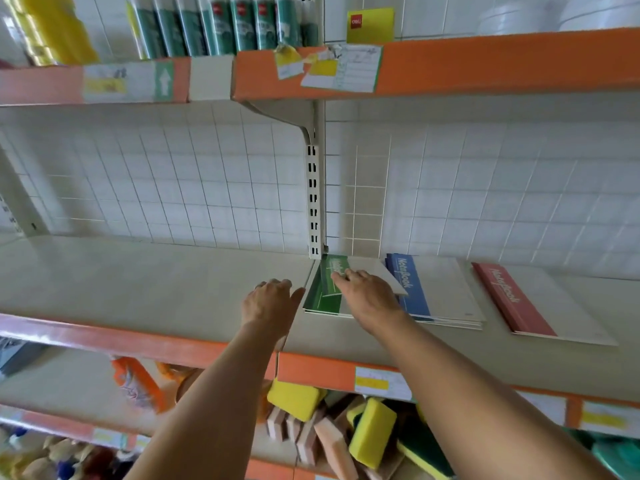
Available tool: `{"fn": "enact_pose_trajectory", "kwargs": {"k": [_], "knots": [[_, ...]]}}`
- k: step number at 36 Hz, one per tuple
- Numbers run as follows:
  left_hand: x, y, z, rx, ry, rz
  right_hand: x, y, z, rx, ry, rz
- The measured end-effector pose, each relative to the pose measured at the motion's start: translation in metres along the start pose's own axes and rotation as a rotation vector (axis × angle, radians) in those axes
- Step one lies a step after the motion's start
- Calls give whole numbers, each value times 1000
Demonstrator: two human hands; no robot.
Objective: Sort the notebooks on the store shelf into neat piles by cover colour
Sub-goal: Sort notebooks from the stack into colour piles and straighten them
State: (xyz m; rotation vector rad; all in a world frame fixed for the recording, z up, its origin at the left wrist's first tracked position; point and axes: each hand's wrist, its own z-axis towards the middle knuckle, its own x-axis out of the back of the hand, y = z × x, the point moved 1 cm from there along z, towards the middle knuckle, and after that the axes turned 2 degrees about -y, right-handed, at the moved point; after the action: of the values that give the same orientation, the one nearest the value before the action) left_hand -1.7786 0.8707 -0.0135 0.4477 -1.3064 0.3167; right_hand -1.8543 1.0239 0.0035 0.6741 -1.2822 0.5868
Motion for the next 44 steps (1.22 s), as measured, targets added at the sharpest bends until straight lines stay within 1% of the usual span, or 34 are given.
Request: {"fn": "enact_pose_trajectory", "kwargs": {"k": [5, 10, 12, 14, 27, 37, 41, 44], "knots": [[0, -11, 17, -35, 6, 3, -9, -9, 15, -44, -25, 27], [2, -19, 33, -52, -4, 10, -15, -13, 23, -3, -148, 139], [0, -20, 36, -71, -13, 5, -16, -14, 24, -1, -209, 127], [-4, -20, 38, -91, -21, 1, -19, -15, 24, -23, -232, 123], [-14, -32, 35, -171, -56, -21, -26, -26, 17, -115, -243, 99], [-7, -42, 37, -183, -37, -6, -24, -25, 25, -122, -277, 104], [-2, -40, 39, -207, -33, 2, -21, -23, 19, -143, -244, 109], [-1, -33, 39, -241, -38, -5, -17, -19, 7, -193, -212, 117]]}}
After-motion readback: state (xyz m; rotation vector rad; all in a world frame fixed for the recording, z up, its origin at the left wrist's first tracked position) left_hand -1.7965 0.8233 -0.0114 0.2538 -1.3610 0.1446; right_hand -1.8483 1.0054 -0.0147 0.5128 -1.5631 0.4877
